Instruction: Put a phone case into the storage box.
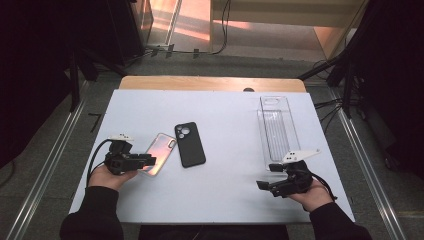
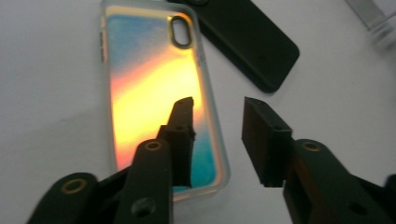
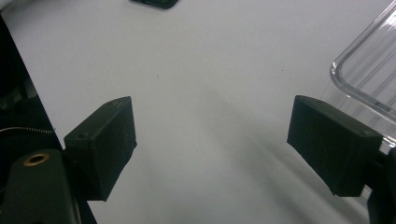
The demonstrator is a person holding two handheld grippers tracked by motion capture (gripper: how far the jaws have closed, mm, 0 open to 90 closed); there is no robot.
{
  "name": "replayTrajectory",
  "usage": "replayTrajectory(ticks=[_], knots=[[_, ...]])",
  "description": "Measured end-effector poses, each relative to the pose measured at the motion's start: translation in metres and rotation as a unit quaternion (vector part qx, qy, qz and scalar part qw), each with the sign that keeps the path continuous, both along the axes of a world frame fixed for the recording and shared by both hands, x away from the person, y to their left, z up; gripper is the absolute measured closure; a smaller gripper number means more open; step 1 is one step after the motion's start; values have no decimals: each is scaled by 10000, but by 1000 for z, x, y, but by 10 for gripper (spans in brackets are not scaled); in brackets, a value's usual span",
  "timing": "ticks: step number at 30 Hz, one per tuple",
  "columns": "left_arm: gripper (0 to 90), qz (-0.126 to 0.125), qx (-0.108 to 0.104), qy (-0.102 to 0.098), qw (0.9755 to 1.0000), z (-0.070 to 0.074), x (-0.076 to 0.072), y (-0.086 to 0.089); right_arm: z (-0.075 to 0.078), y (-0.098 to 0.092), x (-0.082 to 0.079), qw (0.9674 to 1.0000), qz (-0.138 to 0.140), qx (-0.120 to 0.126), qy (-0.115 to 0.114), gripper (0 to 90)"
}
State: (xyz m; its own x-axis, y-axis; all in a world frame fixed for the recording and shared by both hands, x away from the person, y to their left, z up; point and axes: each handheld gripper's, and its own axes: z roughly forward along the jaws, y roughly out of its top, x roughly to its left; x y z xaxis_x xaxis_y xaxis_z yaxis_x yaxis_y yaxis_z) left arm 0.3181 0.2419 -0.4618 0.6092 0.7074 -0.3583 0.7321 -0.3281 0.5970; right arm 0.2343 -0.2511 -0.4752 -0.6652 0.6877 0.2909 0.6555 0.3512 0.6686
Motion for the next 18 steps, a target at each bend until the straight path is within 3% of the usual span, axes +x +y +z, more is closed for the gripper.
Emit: replayTrajectory(ticks=[8,13,18], knots=[[402,-191,-460,-299,9983,4,-17,-12,0,0,0,10000,-39,22,-48,138],[401,-412,-617,-421,9964,5,-27,-20,0,0,0,10000,-19,24,-35,138],[370,-479,-775,-393,9951,6,-31,-24,-1,1,0,10000,-21,17,-15,138]])
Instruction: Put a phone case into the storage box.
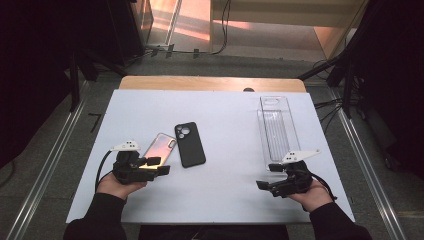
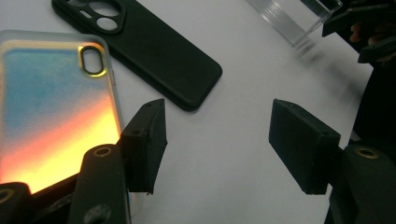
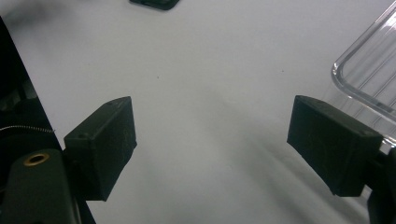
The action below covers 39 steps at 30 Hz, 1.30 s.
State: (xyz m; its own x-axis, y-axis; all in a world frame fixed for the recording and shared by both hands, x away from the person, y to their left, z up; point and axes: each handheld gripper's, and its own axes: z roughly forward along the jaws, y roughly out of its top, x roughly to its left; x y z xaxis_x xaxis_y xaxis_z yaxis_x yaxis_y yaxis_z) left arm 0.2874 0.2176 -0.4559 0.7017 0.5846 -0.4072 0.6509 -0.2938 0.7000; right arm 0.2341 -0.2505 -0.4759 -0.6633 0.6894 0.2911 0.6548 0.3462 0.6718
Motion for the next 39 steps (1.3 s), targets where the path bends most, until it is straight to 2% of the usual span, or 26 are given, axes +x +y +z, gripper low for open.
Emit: replayTrajectory(ticks=[3,5,10,15,21,29,34,37,39], knots=[[319,-104,-89,26,9999,-2,-4,-3,0,0,0,10000,-12,-4,-2,138],[311,-199,-73,93,9997,-3,-8,-6,-1,0,0,10000,-14,1,-4,138],[310,-357,12,112,9993,-4,-17,-12,-1,1,0,10000,22,-19,2,138],[310,-499,75,93,9987,-5,-19,-17,-1,1,0,10000,5,-30,24,138],[310,-385,97,225,9990,-3,-16,-17,-2,1,1,10000,26,-33,21,138],[310,-175,257,-45,9995,0,-13,-13,-1,1,0,10000,42,-22,30,138],[310,-51,380,-43,9993,-1,-7,-12,-2,1,0,10000,40,-33,34,138],[311,-23,529,-52,9986,-2,-3,-9,-2,2,0,10000,34,-26,34,138],[311,83,594,-76,9982,-2,-2,-7,-2,1,0,10000,43,-33,31,138]])
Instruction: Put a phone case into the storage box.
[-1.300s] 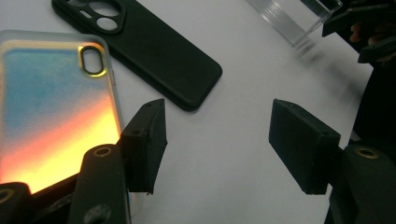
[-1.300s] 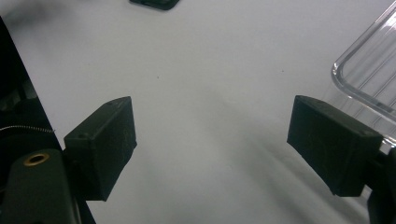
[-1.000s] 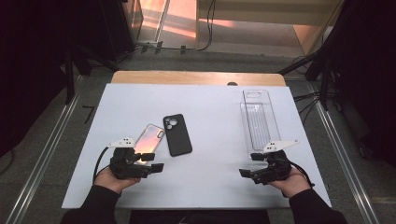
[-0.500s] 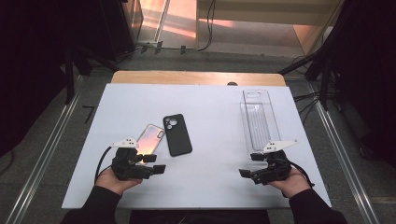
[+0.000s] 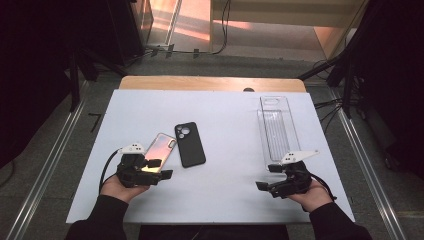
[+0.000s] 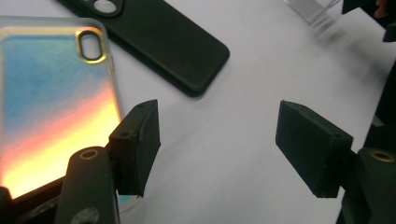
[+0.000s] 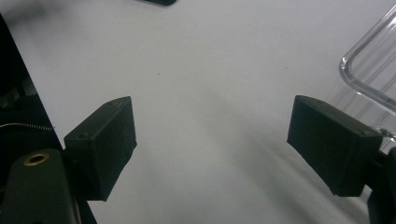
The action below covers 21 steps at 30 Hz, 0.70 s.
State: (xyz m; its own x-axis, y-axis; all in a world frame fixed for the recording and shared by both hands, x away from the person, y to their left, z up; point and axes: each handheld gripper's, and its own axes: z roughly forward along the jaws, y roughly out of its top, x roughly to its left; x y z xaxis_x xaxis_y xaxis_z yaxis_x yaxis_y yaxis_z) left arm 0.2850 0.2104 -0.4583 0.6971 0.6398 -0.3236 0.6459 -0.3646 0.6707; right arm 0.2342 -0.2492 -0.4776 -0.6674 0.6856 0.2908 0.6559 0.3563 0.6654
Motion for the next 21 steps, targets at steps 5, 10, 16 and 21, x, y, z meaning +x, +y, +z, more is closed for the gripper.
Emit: replayTrajectory(ticks=[5,10,16,21], knots=[[310,137,-125,-15,9998,1,3,5,0,0,0,10000,2,-4,2,138],[275,154,-86,-73,9998,3,10,6,0,0,0,10000,-4,-15,8,138],[274,236,-14,-130,9996,5,19,6,0,0,0,10000,-5,-21,-5,138],[274,371,74,-265,9989,7,29,9,0,0,0,10000,-12,-27,1,138]])
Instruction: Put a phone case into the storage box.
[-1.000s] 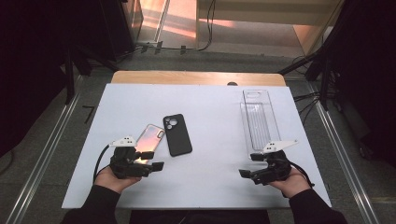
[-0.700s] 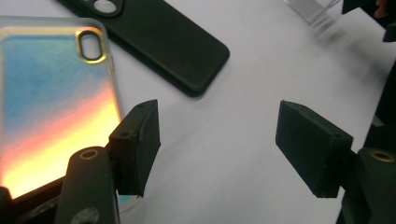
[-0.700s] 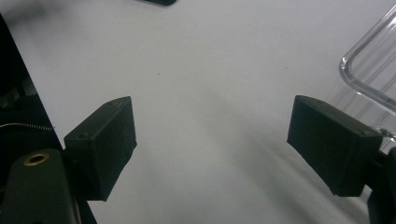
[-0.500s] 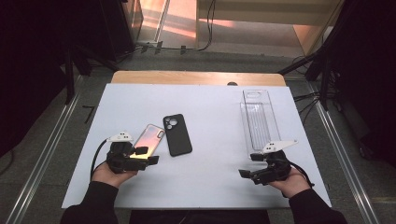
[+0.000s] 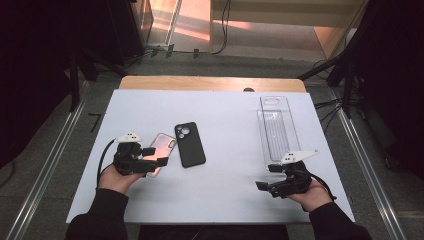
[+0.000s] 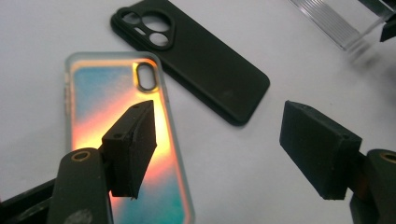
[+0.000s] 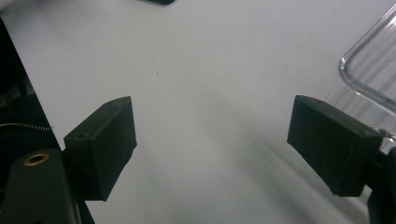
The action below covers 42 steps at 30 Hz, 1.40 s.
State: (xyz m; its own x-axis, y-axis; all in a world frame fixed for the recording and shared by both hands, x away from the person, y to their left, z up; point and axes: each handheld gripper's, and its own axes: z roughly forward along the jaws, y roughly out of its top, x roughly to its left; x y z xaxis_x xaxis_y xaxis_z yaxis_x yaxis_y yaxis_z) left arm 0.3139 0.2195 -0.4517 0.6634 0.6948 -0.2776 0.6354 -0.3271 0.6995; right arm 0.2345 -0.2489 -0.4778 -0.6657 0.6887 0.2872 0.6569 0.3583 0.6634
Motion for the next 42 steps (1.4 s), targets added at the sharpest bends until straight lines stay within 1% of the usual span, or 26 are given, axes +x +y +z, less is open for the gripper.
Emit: replayTrajectory(ticks=[1,3,5,6,7,8,9,10,12,14,15,18,21,22,24,25,26,29,31,34,39,42], knots=[[273,46,14,-18,10000,0,2,1,0,0,0,10000,0,1,1,138],[191,96,53,-26,9999,-1,7,2,0,0,0,10000,8,-4,-14,138],[172,143,38,-51,9999,-1,11,2,0,0,0,10000,5,-1,-16,138],[172,148,32,-100,9998,-1,13,2,0,0,0,10000,5,-1,-16,138],[119,194,11,-132,9997,0,15,2,0,0,0,10000,10,-8,-12,138],[84,233,-31,-183,9996,0,17,2,0,0,0,10000,5,0,-16,138],[23,328,-58,-225,9992,1,19,1,0,0,0,10000,4,0,-16,138],[0,375,-93,-264,9989,1,21,1,0,0,0,10000,7,-7,-15,138],[0,387,-114,-224,9989,1,26,1,0,0,0,10000,3,-9,-15,138],[0,437,-36,-214,9988,1,29,1,0,0,0,10000,3,-6,-13,138],[0,464,-34,-203,9987,0,30,2,0,0,0,10000,4,4,-13,138],[0,531,126,-147,9984,-4,32,1,0,-1,0,10000,1,-7,-11,138],[0,507,310,-95,9982,-9,32,-1,0,0,0,10000,9,-8,-15,138],[0,500,318,-84,9982,-10,33,-1,0,0,0,10000,8,2,-16,138],[0,518,257,-14,9983,-13,33,-2,0,0,0,10000,9,4,-10,138],[0,509,288,42,9983,-15,33,-2,0,0,0,10000,5,-4,-14,138],[0,486,332,57,9982,-17,34,-2,0,0,0,10000,4,-5,-17,138],[0,510,407,140,9978,-22,35,-2,0,0,0,10000,4,-3,-17,138],[0,555,486,156,9972,-24,36,-2,0,0,0,10000,10,-4,-13,138],[0,617,521,203,9965,-29,36,-2,0,0,0,10000,8,-3,-13,138],[0,592,698,316,9953,-38,37,-4,0,0,0,10000,7,3,-10,138],[0,526,786,368,9948,-40,37,-5,0,0,0,10000,11,-3,-12,138]])
